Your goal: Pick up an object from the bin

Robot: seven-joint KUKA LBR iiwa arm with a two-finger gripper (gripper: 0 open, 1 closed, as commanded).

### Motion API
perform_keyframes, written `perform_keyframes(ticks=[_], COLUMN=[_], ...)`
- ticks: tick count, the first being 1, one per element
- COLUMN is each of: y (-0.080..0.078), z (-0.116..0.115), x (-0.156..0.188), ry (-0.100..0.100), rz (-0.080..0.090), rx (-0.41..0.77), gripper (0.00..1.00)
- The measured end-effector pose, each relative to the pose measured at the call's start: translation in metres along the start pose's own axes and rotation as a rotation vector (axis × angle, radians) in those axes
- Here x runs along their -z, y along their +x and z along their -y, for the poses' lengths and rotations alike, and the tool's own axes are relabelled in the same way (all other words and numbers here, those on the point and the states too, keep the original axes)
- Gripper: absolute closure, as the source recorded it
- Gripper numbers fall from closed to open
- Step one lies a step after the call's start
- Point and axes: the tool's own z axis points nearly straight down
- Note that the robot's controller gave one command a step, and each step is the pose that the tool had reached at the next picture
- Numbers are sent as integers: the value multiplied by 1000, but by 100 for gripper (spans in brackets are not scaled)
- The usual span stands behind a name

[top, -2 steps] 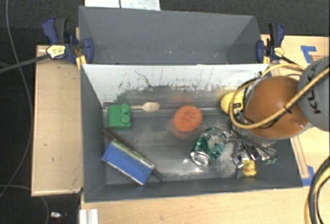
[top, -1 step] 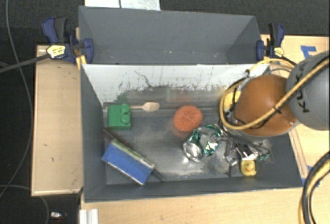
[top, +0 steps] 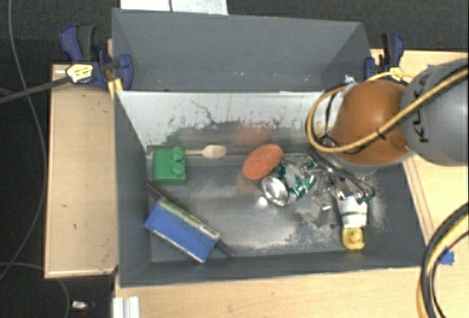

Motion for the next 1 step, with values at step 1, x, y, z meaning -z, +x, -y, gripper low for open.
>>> perform_keyframes(ticks=[1], y=[4], z=[-19], x=[40], ry=[-2], rz=[-2], rx=[153], gripper=[0])
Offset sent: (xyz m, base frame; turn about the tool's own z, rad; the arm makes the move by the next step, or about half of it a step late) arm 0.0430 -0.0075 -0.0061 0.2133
